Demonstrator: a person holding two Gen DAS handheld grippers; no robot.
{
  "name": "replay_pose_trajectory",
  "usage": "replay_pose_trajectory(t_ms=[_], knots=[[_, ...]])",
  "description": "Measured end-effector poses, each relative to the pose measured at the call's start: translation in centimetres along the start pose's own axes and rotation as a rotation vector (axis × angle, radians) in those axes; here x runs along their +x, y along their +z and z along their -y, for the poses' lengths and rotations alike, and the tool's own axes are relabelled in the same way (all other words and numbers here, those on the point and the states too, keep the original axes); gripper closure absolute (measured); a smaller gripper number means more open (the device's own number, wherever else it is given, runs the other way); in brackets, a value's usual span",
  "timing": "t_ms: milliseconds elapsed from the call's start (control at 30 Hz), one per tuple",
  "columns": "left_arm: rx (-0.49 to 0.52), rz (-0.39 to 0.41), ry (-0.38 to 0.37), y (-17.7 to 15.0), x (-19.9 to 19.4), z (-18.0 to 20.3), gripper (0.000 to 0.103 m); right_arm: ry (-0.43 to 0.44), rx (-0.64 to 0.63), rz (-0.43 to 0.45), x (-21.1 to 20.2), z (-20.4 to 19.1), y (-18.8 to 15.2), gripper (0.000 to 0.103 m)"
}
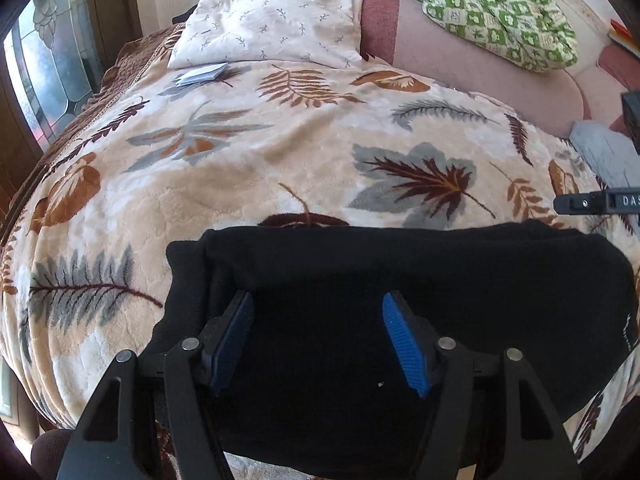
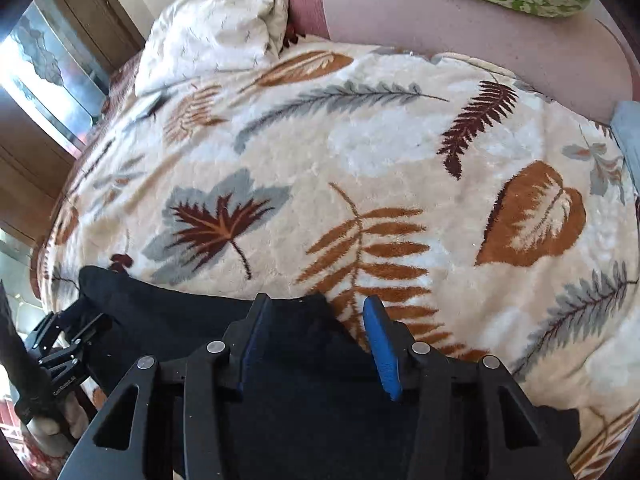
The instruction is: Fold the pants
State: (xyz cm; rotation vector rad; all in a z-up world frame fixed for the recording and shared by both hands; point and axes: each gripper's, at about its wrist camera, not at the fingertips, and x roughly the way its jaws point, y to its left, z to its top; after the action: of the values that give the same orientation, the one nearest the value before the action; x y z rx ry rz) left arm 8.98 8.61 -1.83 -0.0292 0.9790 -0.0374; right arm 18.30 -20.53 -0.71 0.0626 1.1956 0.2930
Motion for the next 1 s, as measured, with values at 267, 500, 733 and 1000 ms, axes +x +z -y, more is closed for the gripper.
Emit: replay_pose_trajectory(t_ms=[267,500,733,1000], knots=[[0.038,0.03,-0.022,-0.6,0.3,-0.2,0.036,-0.007,-0.113,-0.188,3.4,-0.3,-1.5,0.084],[0.036,0.032,-0.026,-0.6,0.4,-0.4,0.036,-0.18,-0.133,-0.046,2.1,-0.9,1.9,0.1],[0.03,0.034,-0.028,-0.7,0.4,-0.4,0.036,-0.007,0.008,-0.08,2.5,2.0,4.6,0.088],[0.034,0.035,-0.027,-0.6,0.3,-0.2,0.035,0.046,-0.1,-0.185,5.1,-1.0,2.8,0.054]])
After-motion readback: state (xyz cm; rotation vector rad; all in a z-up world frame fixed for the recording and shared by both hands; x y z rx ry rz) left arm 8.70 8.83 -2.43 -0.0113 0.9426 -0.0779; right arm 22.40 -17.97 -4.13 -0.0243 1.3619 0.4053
